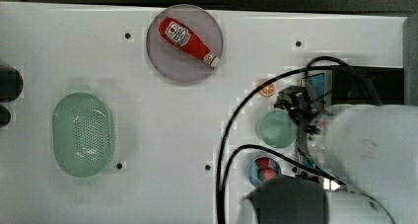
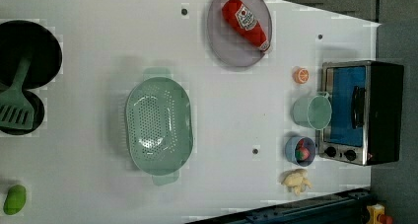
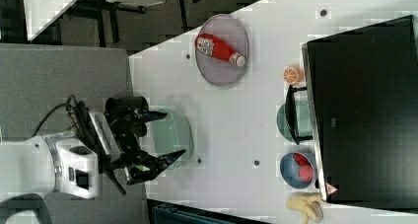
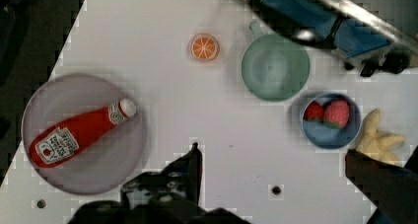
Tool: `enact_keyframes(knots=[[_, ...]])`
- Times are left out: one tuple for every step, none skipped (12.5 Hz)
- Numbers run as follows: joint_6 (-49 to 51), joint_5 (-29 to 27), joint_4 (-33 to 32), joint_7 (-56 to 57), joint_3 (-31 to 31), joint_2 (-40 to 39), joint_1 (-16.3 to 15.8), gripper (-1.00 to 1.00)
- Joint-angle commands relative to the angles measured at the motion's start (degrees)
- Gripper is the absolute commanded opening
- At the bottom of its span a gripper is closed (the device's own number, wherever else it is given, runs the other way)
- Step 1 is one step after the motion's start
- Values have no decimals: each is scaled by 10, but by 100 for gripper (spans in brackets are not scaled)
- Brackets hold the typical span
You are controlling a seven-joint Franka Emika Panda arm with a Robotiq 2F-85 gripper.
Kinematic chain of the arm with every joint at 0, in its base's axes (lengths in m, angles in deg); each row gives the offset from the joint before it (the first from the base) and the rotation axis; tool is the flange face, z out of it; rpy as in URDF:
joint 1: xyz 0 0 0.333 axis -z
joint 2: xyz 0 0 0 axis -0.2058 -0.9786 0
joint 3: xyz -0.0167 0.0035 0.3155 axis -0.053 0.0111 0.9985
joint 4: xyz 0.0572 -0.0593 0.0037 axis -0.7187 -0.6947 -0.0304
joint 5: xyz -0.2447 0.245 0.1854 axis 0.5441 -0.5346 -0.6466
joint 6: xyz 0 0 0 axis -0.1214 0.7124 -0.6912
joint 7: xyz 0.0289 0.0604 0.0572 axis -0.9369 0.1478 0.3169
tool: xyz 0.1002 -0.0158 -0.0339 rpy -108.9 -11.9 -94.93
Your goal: Drag strainer right to left.
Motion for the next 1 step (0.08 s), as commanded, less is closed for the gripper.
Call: enact_keyframes(knots=[[5,-3,-16,55,35,-19,-42,100]])
